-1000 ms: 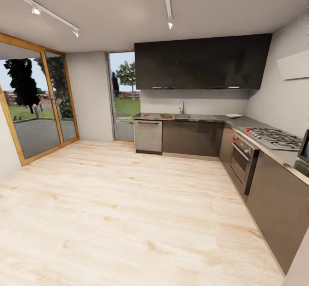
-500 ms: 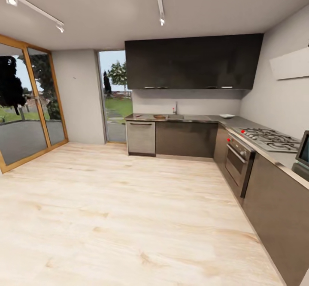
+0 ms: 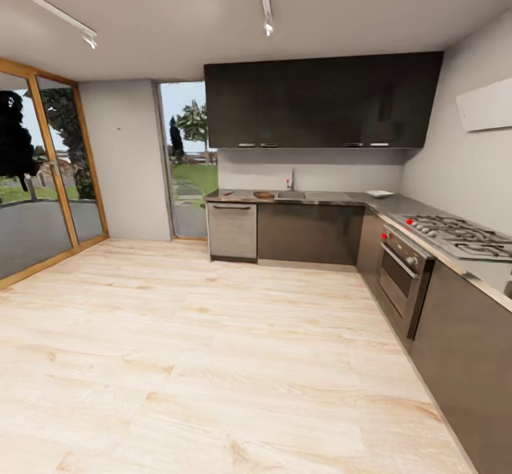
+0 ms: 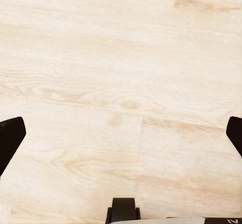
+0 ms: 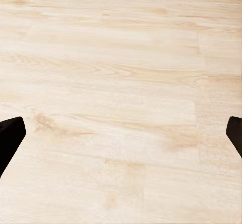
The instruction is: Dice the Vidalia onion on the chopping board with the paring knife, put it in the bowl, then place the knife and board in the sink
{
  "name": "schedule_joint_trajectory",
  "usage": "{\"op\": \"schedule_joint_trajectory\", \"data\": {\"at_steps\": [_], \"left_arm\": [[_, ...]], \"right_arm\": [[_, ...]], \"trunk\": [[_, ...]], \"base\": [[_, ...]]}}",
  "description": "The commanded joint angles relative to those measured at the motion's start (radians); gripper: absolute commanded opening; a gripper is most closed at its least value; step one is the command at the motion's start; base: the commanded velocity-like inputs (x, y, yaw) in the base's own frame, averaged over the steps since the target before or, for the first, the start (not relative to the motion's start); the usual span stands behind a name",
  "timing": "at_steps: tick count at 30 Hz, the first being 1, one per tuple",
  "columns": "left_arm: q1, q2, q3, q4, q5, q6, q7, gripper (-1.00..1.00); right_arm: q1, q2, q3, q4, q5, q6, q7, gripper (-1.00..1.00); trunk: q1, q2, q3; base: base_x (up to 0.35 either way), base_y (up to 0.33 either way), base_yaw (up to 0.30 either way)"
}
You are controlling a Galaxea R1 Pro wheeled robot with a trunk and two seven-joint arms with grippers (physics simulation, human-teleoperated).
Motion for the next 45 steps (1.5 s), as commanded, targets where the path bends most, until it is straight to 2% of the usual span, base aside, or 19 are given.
{"op": "schedule_joint_trajectory", "data": {"at_steps": [1, 17, 45], "left_arm": [[0.000, 0.000, 0.001, -0.001, 0.000, -0.001, -0.001, 1.00], [0.000, 0.000, 0.001, -0.001, 0.000, -0.001, -0.001, 1.00], [0.000, 0.000, 0.001, -0.001, 0.000, -0.001, -0.001, 1.00]], "right_arm": [[0.000, 0.000, 0.000, 0.000, -0.001, -0.002, 0.000, 1.00], [0.000, 0.000, 0.000, 0.000, -0.001, -0.002, 0.000, 1.00], [0.000, 0.000, 0.000, 0.000, -0.002, -0.002, 0.000, 1.00]], "trunk": [[0.001, 0.000, -0.001], [0.001, 0.000, -0.005], [0.001, 0.000, -0.038]], "base": [[0.269, 0.000, 0.000], [0.269, 0.000, 0.000], [0.269, 0.000, 0.000]]}}
